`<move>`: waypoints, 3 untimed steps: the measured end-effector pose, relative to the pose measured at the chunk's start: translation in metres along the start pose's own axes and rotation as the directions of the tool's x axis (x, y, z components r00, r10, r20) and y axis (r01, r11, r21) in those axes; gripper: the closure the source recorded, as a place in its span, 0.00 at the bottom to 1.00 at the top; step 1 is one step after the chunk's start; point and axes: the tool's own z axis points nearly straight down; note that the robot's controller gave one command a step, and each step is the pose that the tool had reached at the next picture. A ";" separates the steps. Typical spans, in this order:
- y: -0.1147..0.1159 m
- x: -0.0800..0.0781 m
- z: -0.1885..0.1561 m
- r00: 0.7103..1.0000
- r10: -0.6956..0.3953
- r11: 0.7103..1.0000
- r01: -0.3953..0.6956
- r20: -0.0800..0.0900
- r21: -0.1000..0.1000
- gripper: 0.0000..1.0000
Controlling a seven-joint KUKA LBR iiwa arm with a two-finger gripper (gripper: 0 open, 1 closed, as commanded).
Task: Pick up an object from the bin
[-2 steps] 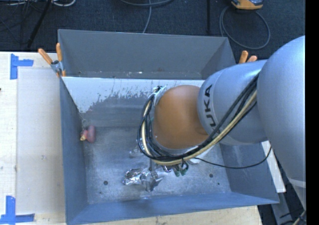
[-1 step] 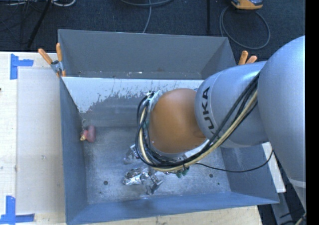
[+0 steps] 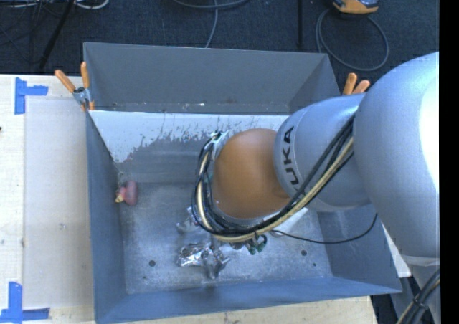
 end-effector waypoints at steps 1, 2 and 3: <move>0.001 0.000 -0.001 1.000 0.000 1.000 0.000 0.000 0.001 0.00; 0.000 -0.004 -0.004 1.000 0.003 1.000 -0.003 0.012 0.003 1.00; 0.000 -0.005 -0.038 1.000 0.005 1.000 -0.005 0.005 0.004 1.00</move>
Offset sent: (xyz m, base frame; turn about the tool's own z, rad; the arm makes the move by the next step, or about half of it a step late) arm 0.0000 0.0000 0.0000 0.0000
